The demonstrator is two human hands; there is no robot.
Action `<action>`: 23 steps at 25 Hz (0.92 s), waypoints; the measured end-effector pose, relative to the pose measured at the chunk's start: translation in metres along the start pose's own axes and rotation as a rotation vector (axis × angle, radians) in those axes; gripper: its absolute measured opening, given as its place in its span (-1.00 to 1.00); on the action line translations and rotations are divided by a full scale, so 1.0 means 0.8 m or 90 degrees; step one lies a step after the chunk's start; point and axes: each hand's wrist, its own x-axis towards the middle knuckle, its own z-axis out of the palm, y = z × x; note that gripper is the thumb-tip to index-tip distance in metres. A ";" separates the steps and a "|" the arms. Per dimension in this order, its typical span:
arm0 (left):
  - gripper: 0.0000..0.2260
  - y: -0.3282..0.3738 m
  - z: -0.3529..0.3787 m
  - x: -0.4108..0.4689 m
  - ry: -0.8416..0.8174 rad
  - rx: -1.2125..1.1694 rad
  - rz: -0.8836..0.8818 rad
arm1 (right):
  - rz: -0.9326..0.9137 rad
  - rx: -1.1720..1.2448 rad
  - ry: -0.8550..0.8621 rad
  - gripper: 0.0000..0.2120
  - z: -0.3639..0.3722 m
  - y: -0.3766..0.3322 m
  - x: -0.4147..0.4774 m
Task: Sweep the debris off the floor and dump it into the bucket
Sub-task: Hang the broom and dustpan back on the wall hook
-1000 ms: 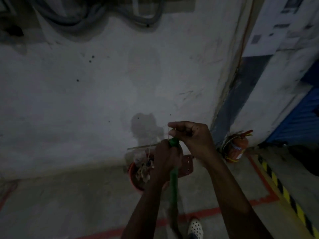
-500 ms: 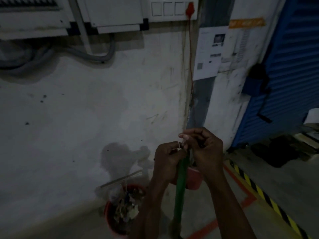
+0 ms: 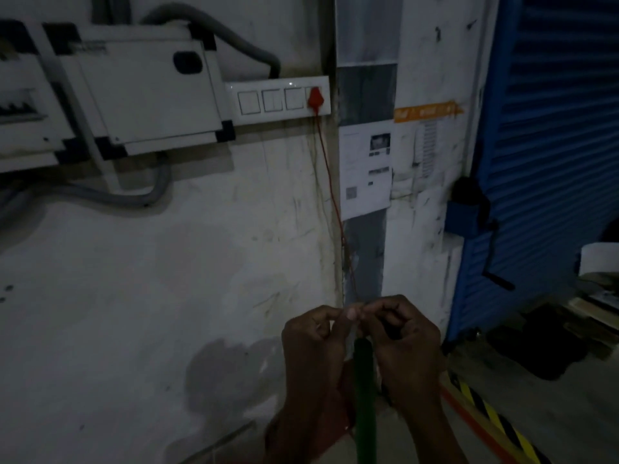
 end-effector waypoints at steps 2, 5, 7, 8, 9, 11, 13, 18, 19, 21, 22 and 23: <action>-0.87 -0.008 0.025 0.024 0.010 0.013 0.027 | 0.013 -0.001 -0.004 -0.75 -0.004 0.017 0.026; -0.89 -0.004 0.072 0.062 0.010 -0.025 0.034 | 0.050 0.037 -0.006 -0.87 -0.017 0.041 0.067; -0.84 -0.005 0.101 0.089 0.000 -0.057 0.028 | 0.091 0.055 -0.022 -0.84 -0.025 0.059 0.091; -0.82 -0.004 0.114 0.105 -0.005 -0.062 0.028 | 0.100 0.049 -0.038 -0.82 -0.029 0.067 0.103; -0.81 -0.005 0.126 0.121 -0.011 -0.067 0.026 | 0.106 0.043 -0.049 -0.80 -0.032 0.076 0.115; -0.80 -0.005 0.145 0.155 -0.016 -0.075 0.027 | 0.108 0.042 -0.050 -0.75 -0.035 0.091 0.144; -0.83 -0.004 0.160 0.192 -0.008 -0.099 0.041 | 0.069 0.021 -0.067 -0.69 -0.032 0.100 0.180; -0.89 -0.002 0.195 0.288 -0.010 -0.146 0.100 | -0.027 -0.032 -0.123 -0.68 -0.004 0.124 0.283; -0.89 -0.002 0.201 0.305 -0.009 -0.142 0.113 | -0.045 -0.035 -0.115 -0.71 0.002 0.131 0.299; -0.88 0.000 0.211 0.338 -0.015 -0.150 0.119 | -0.068 -0.034 -0.081 -0.67 0.011 0.147 0.330; -0.87 0.002 0.216 0.353 -0.024 -0.161 0.116 | -0.076 -0.037 -0.067 -0.62 0.014 0.154 0.344; -0.87 0.004 0.221 0.369 -0.032 -0.167 0.114 | -0.081 -0.043 -0.052 -0.58 0.015 0.161 0.361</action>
